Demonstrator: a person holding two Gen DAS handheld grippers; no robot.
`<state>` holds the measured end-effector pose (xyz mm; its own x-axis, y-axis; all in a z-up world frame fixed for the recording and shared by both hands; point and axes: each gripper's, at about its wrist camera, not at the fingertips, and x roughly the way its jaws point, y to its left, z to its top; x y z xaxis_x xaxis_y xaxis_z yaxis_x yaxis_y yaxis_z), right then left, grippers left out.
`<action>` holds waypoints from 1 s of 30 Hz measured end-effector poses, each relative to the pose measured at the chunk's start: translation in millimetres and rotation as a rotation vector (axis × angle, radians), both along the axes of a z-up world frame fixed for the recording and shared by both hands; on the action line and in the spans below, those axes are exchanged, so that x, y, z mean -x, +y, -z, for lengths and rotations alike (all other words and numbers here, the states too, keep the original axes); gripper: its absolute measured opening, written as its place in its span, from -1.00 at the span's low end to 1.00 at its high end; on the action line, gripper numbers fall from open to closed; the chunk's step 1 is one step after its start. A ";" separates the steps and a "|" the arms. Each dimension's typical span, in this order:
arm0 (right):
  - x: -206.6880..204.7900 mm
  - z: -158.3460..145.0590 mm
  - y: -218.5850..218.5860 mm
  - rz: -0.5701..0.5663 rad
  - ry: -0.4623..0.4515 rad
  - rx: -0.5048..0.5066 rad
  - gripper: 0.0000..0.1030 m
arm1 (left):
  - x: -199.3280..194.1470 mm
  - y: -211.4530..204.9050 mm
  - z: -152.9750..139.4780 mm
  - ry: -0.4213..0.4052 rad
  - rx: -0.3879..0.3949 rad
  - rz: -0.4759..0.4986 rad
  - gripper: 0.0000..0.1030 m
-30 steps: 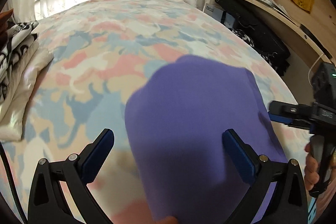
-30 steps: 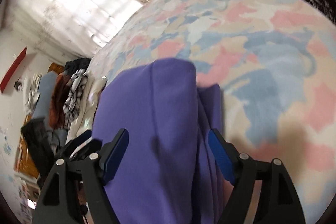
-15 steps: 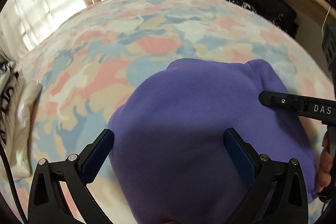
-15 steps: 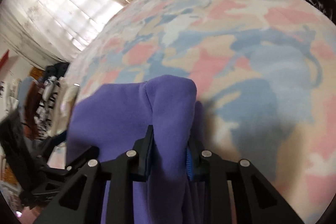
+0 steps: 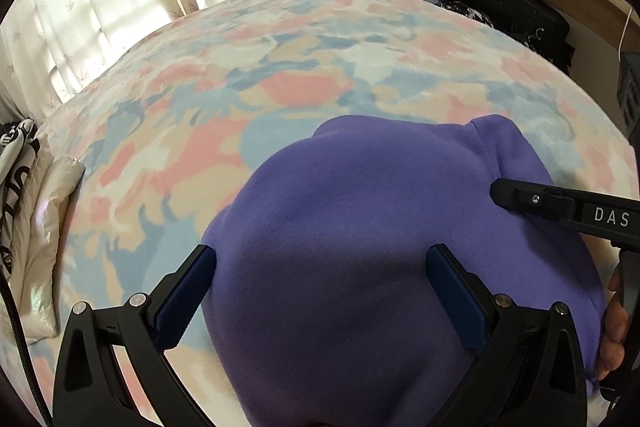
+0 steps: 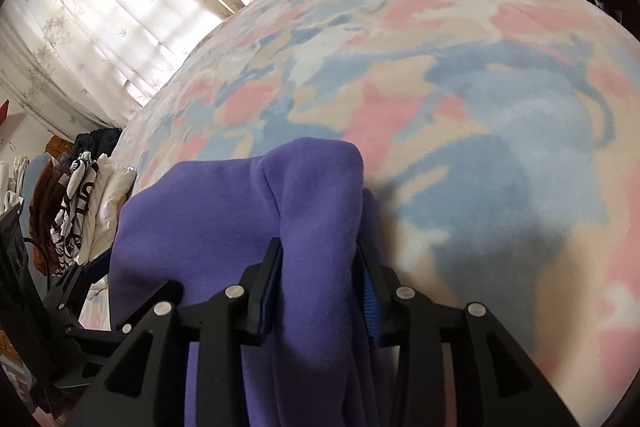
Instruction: Fold large clothes
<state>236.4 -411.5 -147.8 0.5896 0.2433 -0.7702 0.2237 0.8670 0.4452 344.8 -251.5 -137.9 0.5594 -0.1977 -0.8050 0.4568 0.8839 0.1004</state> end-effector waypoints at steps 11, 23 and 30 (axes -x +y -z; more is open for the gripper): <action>7.8 -37.8 0.8 -0.023 0.115 0.032 0.17 | 8.9 23.5 -33.5 0.113 0.097 0.001 0.99; 64.3 -95.0 5.8 -0.101 0.092 -0.028 0.96 | 63.2 71.3 -73.6 0.263 0.259 -0.019 0.99; 81.8 -89.8 11.6 -0.133 0.119 -0.054 0.96 | 84.6 100.0 -60.7 0.316 0.340 -0.063 0.99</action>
<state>154.5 -399.9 -58.0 0.4551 0.3558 -0.8162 0.1621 0.8682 0.4689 260.2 -151.5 -77.2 0.3166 -0.4534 -0.8332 0.3623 0.8696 -0.3355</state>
